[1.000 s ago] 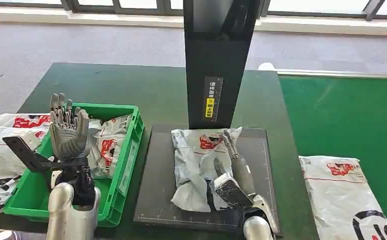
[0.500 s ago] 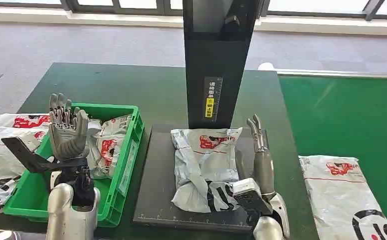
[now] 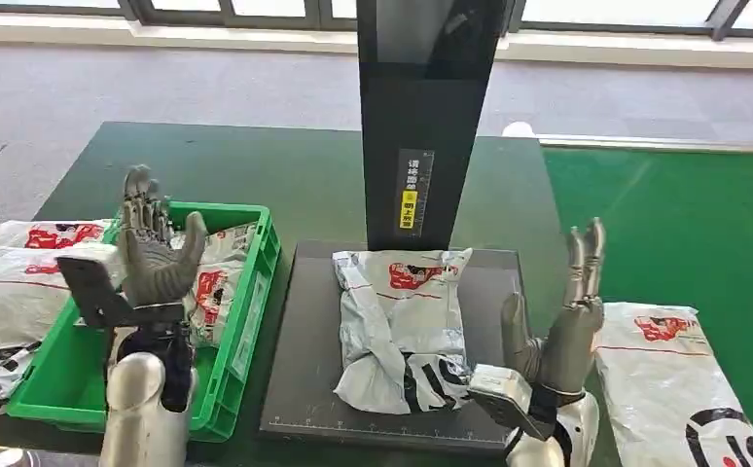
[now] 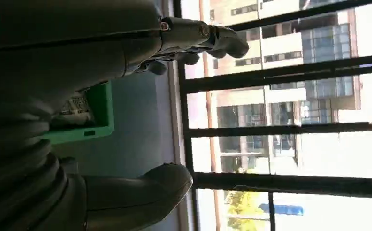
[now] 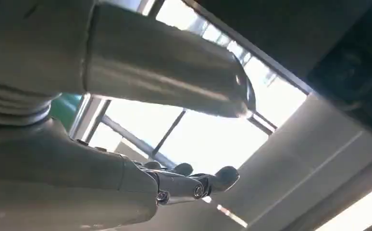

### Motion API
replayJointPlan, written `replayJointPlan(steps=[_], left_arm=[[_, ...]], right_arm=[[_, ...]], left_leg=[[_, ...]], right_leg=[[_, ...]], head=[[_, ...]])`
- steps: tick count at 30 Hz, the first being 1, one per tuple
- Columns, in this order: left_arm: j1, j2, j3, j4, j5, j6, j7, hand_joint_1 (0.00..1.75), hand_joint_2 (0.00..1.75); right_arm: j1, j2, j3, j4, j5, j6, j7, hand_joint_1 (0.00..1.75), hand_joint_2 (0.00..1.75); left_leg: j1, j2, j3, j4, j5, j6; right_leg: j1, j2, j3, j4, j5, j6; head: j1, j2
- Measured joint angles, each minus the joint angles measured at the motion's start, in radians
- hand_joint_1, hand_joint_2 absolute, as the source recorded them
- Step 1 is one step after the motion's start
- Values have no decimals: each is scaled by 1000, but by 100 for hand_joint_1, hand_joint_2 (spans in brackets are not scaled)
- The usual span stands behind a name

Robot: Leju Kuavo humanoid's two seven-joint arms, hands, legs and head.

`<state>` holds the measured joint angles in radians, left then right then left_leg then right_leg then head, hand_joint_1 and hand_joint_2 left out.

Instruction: Moved the parcel from conveyor to table for the left to box.

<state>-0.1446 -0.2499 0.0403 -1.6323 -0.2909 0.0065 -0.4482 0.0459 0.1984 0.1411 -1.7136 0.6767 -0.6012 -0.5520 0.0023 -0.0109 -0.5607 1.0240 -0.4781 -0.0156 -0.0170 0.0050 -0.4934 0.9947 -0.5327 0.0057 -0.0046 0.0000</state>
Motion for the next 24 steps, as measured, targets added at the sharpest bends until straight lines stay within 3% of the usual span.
replayJointPlan(steps=[10, 24], left_arm=[[-82, 17, -275, 133, -275, -71, 37, 0, 175], [-142, 47, -411, 329, -441, -97, 104, 0, 175]], right_arm=[[-40, 0, -146, 5, -4, -30, 24, 0, 175], [-39, 3, -269, 35, -12, -26, 30, 0, 175]], left_leg=[[-1, 0, 0, 1, 1, 1], [-1, 1, 0, 0, 1, 1]], right_leg=[[-1, 0, 1, 0, 2, 1], [0, 0, 0, 0, 2, 1]], head=[[0, 0], [0, 0]])
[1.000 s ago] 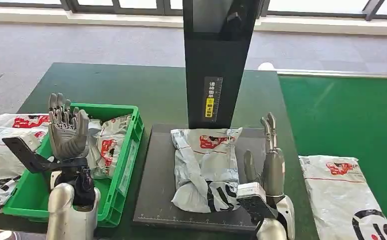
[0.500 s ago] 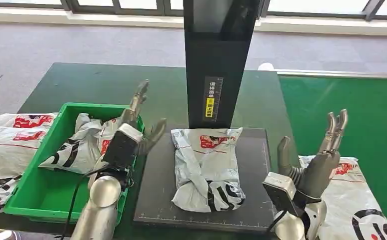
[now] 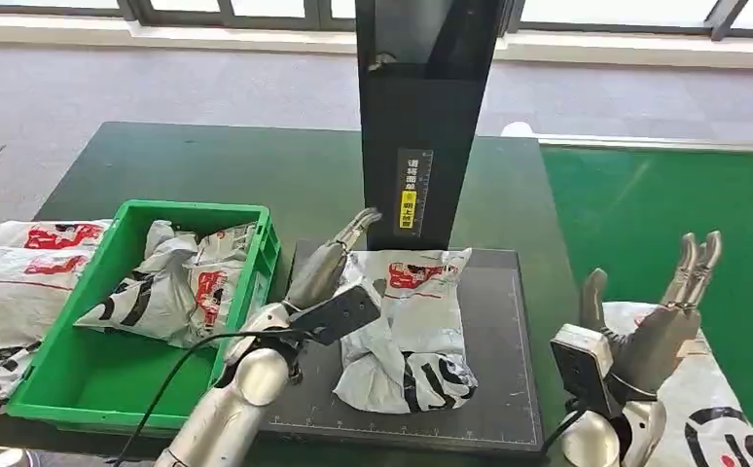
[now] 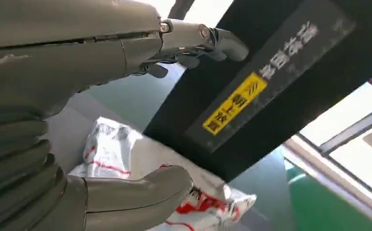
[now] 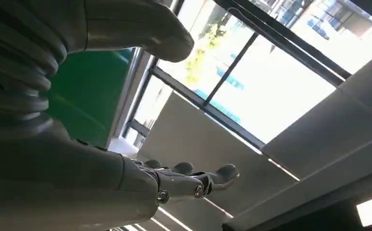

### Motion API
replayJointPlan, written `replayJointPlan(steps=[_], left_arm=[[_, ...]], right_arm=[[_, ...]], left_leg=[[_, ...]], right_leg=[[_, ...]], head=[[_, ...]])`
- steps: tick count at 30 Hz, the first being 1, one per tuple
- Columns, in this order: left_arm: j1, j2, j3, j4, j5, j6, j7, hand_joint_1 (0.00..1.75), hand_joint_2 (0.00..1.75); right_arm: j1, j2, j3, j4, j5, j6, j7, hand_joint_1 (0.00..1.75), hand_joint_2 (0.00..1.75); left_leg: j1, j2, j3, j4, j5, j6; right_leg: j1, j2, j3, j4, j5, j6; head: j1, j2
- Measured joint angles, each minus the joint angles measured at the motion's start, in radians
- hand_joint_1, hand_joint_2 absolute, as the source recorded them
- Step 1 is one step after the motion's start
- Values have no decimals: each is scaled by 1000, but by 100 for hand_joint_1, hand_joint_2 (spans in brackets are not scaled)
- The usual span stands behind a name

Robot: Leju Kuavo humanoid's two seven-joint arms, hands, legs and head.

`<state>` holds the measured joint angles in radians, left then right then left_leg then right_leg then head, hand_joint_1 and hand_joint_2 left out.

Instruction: Moved the parcel from conveyor to table for the left to box.

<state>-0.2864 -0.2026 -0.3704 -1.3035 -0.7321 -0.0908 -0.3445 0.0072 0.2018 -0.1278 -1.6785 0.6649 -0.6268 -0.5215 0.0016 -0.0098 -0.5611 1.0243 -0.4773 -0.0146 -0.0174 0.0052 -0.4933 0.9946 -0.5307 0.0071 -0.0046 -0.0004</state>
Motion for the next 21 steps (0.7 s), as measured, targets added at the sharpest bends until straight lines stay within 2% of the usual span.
replayJointPlan(steps=[21], left_arm=[[-85, 8, -135, 291, -246, 9, 132, 0, 175]], right_arm=[[4, 15, -32, 9, 18, 0, 11, 0, 175]], left_leg=[[0, 0, 0, 0, 0, 0]], right_leg=[[0, 0, 0, 0, 0, 0]], head=[[0, 0]])
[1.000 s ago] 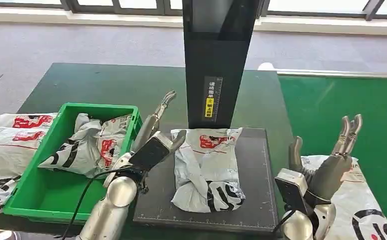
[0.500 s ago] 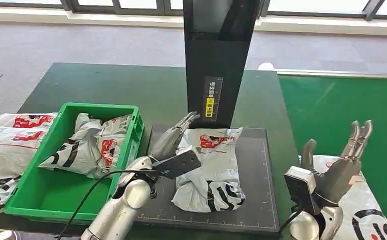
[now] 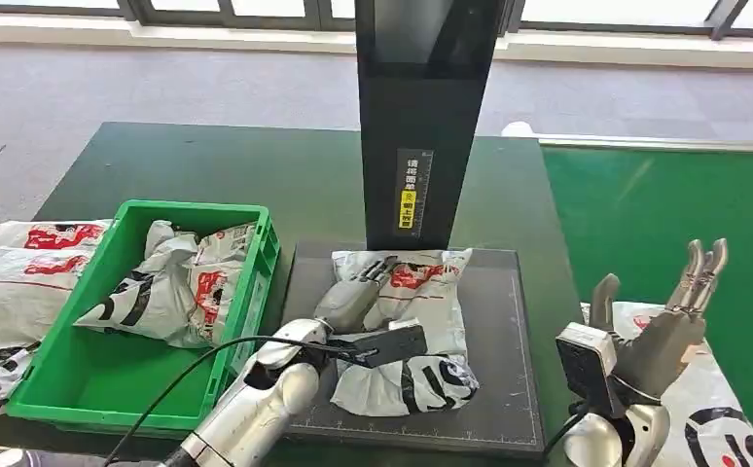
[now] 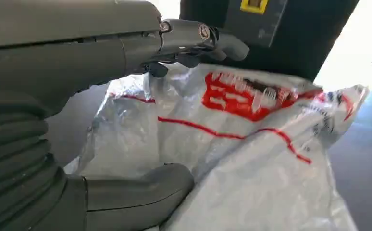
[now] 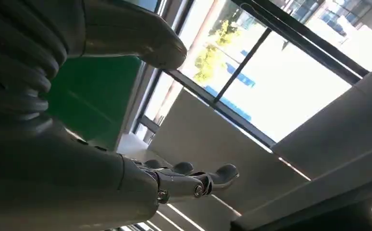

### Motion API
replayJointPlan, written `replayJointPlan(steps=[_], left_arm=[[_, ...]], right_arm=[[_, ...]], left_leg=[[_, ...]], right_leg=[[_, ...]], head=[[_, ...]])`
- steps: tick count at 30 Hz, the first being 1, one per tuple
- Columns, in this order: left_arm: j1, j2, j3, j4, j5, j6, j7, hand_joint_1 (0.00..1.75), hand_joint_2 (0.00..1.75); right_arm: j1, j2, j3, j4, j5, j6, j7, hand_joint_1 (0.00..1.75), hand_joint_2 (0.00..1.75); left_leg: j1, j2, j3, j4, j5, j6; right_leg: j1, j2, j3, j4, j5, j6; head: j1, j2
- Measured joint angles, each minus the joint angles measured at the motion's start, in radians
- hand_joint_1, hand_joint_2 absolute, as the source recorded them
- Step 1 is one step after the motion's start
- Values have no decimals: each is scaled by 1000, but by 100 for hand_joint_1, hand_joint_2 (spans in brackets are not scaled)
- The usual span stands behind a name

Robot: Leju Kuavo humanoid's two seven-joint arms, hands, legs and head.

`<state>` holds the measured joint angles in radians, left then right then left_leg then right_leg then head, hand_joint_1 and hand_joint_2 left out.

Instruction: Moved the parcel from conveyor to table for the left to box.

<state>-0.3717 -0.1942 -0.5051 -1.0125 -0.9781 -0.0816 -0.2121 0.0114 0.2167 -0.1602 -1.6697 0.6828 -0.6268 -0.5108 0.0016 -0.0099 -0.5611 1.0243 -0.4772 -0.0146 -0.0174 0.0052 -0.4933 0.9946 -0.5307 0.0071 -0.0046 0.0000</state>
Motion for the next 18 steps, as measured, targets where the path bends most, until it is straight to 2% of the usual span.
replayJointPlan(steps=[2, 3, 4, 18], left_arm=[[-3, 0, -6, 15, -8, 0, 4, 0, 175], [-6, 0, -8, 26, -16, 0, 6, 143, 175], [-9, 0, -10, 36, -25, 0, 7, 175, 175], [-41, 0, -50, 123, -74, -9, 9, 175, 175]], right_arm=[[0, 2, 0, 1, 0, 0, 3, 0, 175], [0, 2, 0, 2, 1, 0, 3, 0, 175], [-1, 2, 0, 3, 2, 0, 4, 0, 175], [-13, 2, 0, 26, 6, -1, 7, 0, 175]], left_leg=[[0, 0, 0, 0, 0, 0], [0, 0, 0, 0, 0, 0], [0, 0, 0, 0, 0, 0], [0, 0, 0, 0, 0, 0]], right_leg=[[0, 0, 0, 0, 0, 0], [0, 0, 0, 0, 0, 0], [0, 0, 0, 0, 0, 0], [0, 0, 1, 0, 0, 0]], head=[[0, 0], [0, 0], [0, 0], [0, 0]])
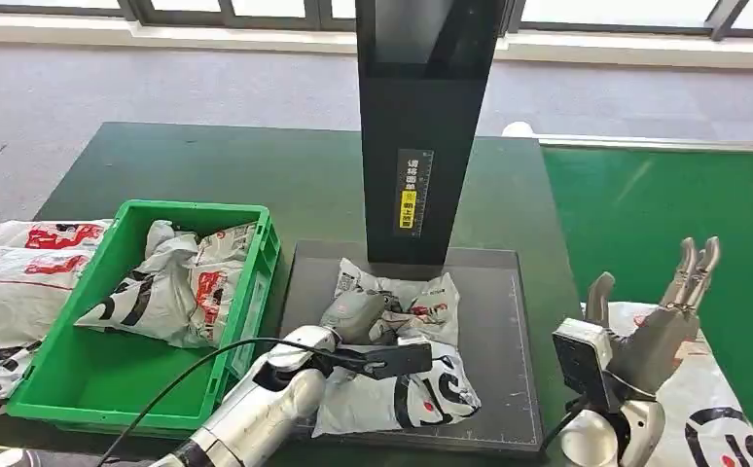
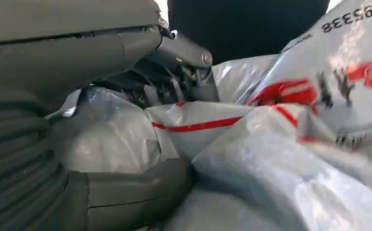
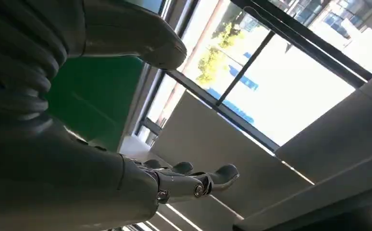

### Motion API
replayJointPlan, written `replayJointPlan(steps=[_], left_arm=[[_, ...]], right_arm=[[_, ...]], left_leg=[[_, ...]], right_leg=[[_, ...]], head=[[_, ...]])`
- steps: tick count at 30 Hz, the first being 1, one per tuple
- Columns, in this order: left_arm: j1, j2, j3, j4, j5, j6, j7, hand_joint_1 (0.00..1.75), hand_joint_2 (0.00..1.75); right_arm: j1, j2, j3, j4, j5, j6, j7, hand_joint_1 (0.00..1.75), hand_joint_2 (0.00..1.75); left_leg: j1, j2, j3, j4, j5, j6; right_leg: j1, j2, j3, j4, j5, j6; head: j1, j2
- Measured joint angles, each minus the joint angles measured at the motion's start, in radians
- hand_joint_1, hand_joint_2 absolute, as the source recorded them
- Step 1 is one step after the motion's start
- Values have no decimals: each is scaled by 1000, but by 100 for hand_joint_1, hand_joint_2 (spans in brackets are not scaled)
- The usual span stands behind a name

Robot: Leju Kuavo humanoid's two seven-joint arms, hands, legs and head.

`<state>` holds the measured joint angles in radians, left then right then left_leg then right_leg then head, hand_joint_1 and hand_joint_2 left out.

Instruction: Moved the parcel from conveyor to table for the left to box.

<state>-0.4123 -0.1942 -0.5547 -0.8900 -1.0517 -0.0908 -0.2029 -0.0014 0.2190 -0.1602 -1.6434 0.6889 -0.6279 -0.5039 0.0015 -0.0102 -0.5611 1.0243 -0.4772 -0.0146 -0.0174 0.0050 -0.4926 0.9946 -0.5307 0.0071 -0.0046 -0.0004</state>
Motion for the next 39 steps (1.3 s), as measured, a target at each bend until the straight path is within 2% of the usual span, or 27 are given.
replayJointPlan(steps=[13, 15, 19, 22, 24, 28, 34, 39], left_arm=[[-20, -7, -9, 52, -75, 29, 58, 175, 175], [-20, -7, -9, 53, -114, 117, 112, 175, 175], [26, 5, 47, -59, -189, 455, 218, 175, 175], [79, 11, 154, -211, -205, 683, 184, 175, 175], [112, 14, 210, -290, -205, 742, 161, 175, 175], [155, 12, 288, -397, -202, 780, 99, 175, 175], [195, -37, 426, -529, -180, 787, -43, 175, 175], [208, -60, 484, -580, -174, 787, -56, 175, 175]], right_arm=[[1, 0, 0, 1, 0, -11, 1, 0, 175], [5, 0, 0, 0, 0, -20, 1, 0, 175], [38, 4, 0, -28, -13, -16, 0, 0, 175], [45, 5, 0, -34, -16, -16, -5, 0, 175], [47, 5, 0, -34, -18, -20, -8, 0, 175], [47, 5, 0, -30, -22, -23, -14, 0, 175], [48, 5, 0, -16, -33, -34, -18, 0, 175], [48, 5, 0, -13, -35, -36, -20, 0, 175]], left_leg=[[0, 0, 0, 0, 0, 0], [0, 0, 0, 0, 0, 0], [0, 0, -1, 0, 0, 0], [0, 0, -1, -1, 0, 0], [0, 0, -1, -1, 0, 0], [0, -1, -1, -1, 0, 0], [0, -1, -1, 0, 0, 0], [0, -1, -1, 0, 0, 0]], right_leg=[[0, 0, 0, 0, 0, 0], [0, 0, 0, 0, 0, 0], [0, 0, 0, 1, 0, 0], [0, 0, -1, 1, 0, 0], [0, 0, -1, 1, -1, -1], [0, 0, -1, 1, -1, -1], [0, 0, -1, 0, 0, -1], [0, 0, -1, 0, 0, -1]], head=[[0, 0], [0, 0], [0, 0], [0, 0], [0, 0], [0, 0], [0, 0], [0, 0]])
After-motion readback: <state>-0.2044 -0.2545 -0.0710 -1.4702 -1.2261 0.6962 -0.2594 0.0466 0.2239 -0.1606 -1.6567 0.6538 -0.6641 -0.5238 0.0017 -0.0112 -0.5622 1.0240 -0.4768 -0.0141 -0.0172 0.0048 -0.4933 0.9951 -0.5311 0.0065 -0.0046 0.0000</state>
